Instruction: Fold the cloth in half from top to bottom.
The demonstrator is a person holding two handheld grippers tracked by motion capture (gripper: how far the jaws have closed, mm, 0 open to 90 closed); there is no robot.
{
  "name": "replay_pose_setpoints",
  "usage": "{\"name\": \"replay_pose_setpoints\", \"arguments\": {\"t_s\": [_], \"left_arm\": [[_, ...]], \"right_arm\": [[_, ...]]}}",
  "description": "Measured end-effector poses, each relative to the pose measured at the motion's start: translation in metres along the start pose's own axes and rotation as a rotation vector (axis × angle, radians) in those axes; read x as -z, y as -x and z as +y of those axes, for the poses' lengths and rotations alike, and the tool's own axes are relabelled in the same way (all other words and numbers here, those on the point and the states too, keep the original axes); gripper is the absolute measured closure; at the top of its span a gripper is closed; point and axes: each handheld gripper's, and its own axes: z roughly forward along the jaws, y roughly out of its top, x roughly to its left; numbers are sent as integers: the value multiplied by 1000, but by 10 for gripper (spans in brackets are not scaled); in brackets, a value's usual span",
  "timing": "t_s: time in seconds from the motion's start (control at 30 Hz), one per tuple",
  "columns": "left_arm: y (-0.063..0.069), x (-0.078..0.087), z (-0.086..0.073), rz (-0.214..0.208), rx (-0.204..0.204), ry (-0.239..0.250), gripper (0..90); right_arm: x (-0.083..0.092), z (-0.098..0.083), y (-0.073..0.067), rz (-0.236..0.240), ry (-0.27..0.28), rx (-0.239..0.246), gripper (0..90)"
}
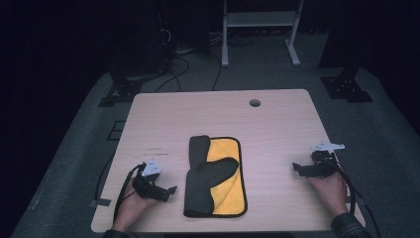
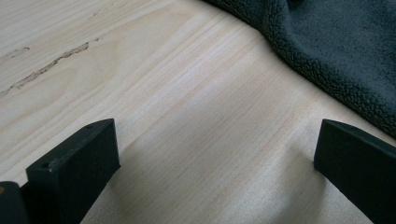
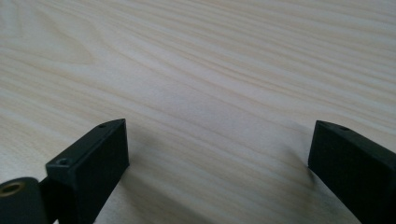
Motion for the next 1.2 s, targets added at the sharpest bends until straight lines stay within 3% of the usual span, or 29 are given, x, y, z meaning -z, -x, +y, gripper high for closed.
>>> {"name": "replay_pose_setpoints", "arguments": {"t_s": [0.13,0.37,0.43,0.7,0.77,1.2], "left_arm": [[0,1,-1,1,2,1,0],[0,1,-1,10,12,5,0],[0,1,-1,17,15,5,0],[-1,0,-1,23,22,4,0],[-1,0,0,20,19,3,0],[-2,-1,1,9,10,-1,0]], "right_arm": [[0,3,-2,32,-7,14,47],[4,15,-12,77,-15,80,67],[6,19,-14,91,-4,83,133],[4,32,-24,142,9,97,218],[3,35,-27,173,14,106,259],[-7,66,-69,320,70,180,305]]}}
